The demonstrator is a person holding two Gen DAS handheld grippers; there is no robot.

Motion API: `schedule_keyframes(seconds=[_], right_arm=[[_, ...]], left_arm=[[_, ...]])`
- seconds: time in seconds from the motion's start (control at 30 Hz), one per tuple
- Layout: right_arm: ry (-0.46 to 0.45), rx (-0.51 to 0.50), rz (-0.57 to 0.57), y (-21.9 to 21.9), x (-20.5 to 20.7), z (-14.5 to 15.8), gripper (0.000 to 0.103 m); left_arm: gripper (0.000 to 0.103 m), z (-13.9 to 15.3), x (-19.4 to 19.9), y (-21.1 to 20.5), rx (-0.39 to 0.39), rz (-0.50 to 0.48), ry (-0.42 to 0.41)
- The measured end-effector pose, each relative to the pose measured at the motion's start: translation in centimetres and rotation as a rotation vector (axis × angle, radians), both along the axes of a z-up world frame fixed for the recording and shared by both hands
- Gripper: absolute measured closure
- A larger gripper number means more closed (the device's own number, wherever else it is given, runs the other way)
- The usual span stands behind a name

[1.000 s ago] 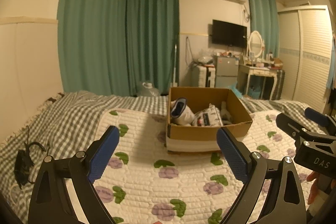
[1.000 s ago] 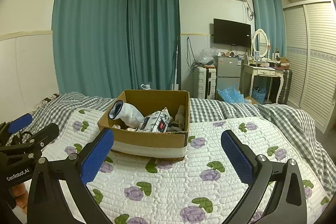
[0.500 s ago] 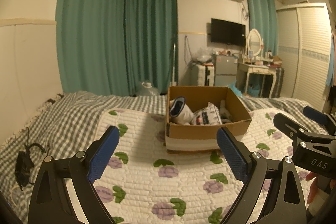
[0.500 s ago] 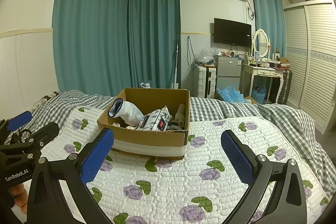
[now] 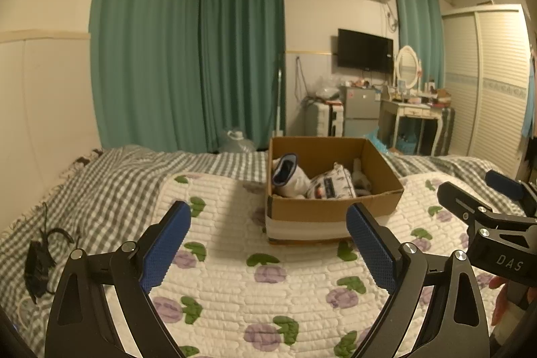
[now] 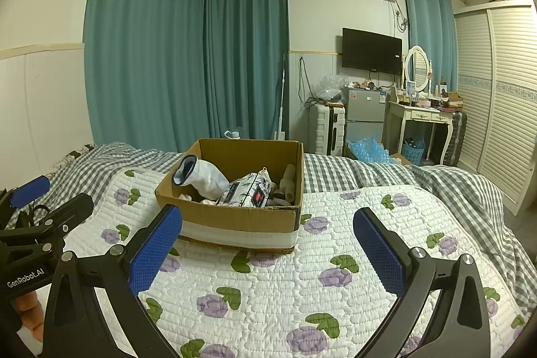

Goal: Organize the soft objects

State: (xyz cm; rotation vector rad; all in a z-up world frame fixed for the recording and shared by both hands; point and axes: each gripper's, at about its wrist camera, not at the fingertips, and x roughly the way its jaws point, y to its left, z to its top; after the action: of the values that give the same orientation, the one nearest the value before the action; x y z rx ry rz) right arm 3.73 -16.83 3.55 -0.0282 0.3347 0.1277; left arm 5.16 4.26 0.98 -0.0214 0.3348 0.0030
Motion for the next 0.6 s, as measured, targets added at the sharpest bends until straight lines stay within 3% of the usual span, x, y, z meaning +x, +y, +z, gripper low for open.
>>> schedule_keyframes(seconds=[0.6], right_arm=[[0.007, -0.009, -0.002, -0.22, -0.26, -0.57, 0.0]], left_arm=[[0.008, -0.05, 0.06, 0.21, 0.003, -0.003, 0.0]])
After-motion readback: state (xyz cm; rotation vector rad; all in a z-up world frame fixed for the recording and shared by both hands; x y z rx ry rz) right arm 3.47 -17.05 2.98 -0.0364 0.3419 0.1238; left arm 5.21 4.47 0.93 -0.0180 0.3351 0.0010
